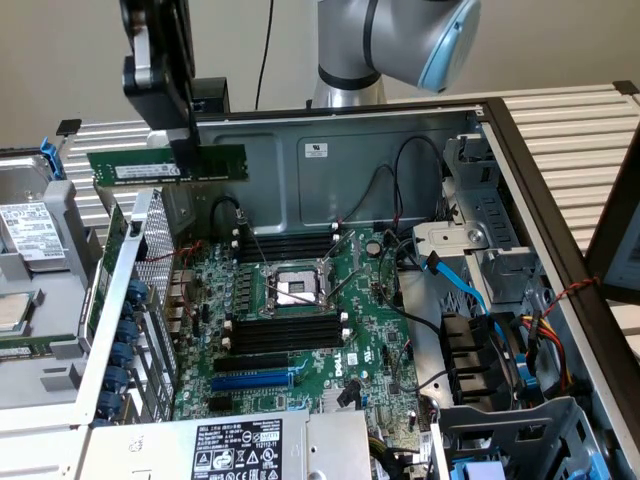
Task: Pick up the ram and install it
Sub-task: 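Pick up the ram and move it above insertion slot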
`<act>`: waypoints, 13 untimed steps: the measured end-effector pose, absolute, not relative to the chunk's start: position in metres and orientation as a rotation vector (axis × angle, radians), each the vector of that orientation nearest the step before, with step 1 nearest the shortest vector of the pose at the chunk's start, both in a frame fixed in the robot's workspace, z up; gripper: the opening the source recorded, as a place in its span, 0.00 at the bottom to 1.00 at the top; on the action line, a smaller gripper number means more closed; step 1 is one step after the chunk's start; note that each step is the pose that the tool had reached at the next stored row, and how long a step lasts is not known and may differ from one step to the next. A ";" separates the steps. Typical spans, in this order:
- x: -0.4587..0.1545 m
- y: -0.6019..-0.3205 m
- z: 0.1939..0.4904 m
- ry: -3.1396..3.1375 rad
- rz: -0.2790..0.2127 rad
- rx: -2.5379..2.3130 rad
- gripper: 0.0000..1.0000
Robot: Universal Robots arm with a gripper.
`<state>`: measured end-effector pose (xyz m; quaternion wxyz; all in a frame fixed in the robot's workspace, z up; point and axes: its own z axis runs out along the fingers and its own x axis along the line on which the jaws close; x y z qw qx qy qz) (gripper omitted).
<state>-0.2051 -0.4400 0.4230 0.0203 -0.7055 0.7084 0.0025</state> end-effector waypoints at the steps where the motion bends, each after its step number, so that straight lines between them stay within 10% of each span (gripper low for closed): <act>1: -0.201 -0.440 0.423 2.197 0.008 -2.189 0.13; 13: -0.153 -0.438 0.419 2.177 0.008 -2.209 0.13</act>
